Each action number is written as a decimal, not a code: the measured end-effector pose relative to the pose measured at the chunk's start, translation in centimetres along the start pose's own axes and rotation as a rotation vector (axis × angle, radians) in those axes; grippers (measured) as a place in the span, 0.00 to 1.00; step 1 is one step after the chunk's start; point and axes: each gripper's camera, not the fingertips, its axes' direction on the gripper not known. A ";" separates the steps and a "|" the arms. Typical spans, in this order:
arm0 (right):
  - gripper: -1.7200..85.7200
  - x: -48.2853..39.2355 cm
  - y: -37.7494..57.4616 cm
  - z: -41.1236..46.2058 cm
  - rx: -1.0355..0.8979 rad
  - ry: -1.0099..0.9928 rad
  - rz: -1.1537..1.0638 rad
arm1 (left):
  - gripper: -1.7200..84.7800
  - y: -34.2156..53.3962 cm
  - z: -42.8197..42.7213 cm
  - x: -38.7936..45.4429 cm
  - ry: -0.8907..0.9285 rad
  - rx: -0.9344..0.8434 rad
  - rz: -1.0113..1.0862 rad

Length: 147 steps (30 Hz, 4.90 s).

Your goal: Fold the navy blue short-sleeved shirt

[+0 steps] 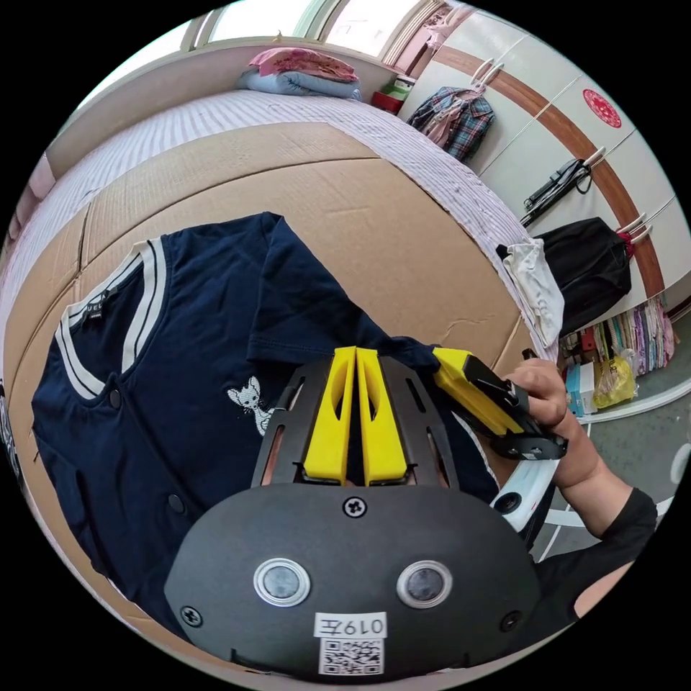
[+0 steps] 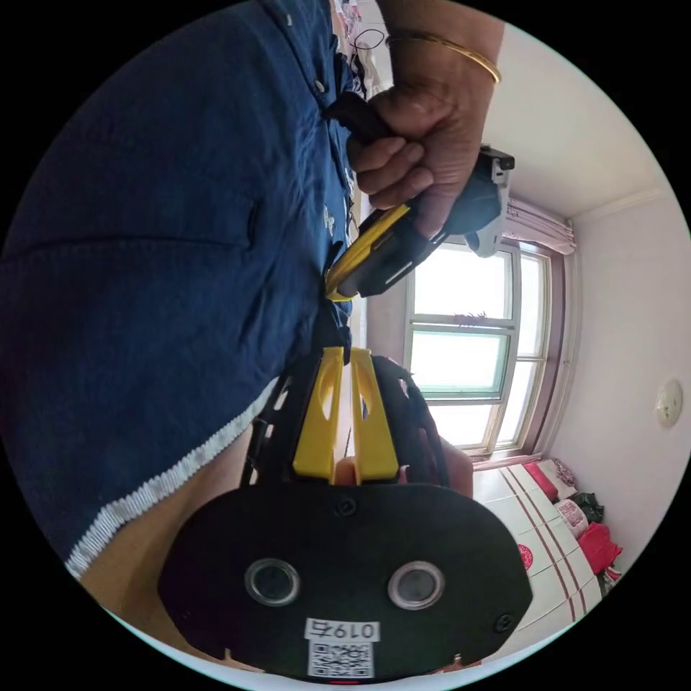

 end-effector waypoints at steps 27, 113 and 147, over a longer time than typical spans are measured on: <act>0.04 7.6 7.4 1.8 -0.259 -0.370 0.487 | 0.10 8.9 4.3 22.2 -0.518 0.122 0.683; 0.05 24.9 29.5 29.6 -0.150 -1.160 0.994 | 0.03 14.6 7.8 25.5 -0.567 0.190 0.714; 0.08 24.7 32.8 33.4 -0.216 -1.298 1.266 | 0.03 4.7 4.4 25.7 -0.664 0.198 0.790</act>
